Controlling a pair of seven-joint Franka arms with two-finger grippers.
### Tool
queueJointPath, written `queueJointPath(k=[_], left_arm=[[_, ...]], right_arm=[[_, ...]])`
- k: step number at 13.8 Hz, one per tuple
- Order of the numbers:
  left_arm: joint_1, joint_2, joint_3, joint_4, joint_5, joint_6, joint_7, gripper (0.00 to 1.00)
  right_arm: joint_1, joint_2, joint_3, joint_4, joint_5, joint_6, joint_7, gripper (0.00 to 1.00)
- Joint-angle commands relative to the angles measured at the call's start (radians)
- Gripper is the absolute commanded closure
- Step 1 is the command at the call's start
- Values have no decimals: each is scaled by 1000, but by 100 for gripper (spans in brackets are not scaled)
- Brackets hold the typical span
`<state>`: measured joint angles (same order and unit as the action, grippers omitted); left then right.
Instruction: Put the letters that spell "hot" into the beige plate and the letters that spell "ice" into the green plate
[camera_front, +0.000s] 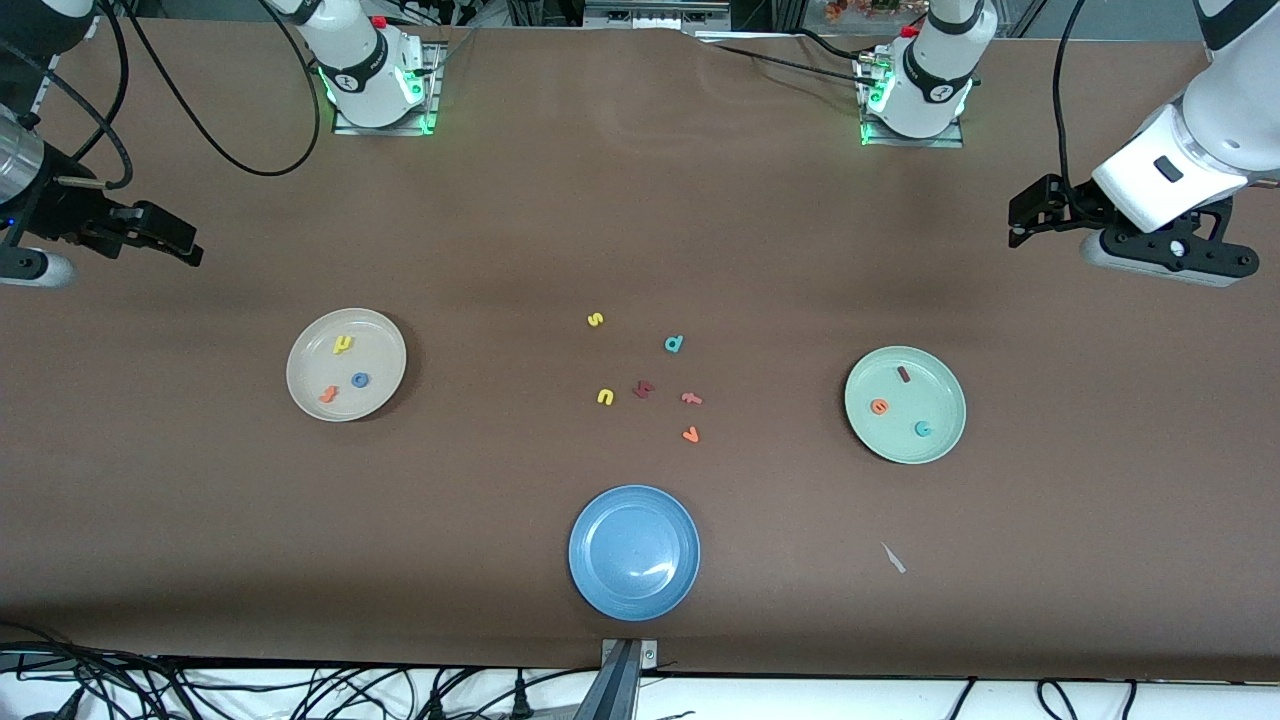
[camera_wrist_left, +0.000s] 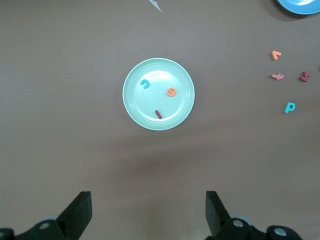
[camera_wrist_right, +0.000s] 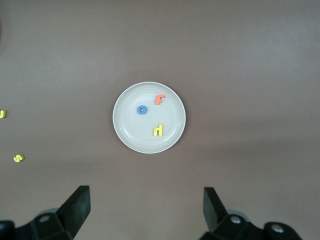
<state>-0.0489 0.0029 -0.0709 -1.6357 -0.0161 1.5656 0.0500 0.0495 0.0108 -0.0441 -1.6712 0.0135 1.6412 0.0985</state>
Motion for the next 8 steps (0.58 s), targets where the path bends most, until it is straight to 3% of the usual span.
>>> queueJointPath(k=[1, 8], left_arm=[[11, 16, -7, 33, -4, -13, -2, 0], [12, 22, -6, 34, -4, -13, -1, 0]], right_arm=[[-7, -5, 7, -1, -15, -20, -16, 0], [-7, -5, -10, -1, -18, -24, -62, 0]])
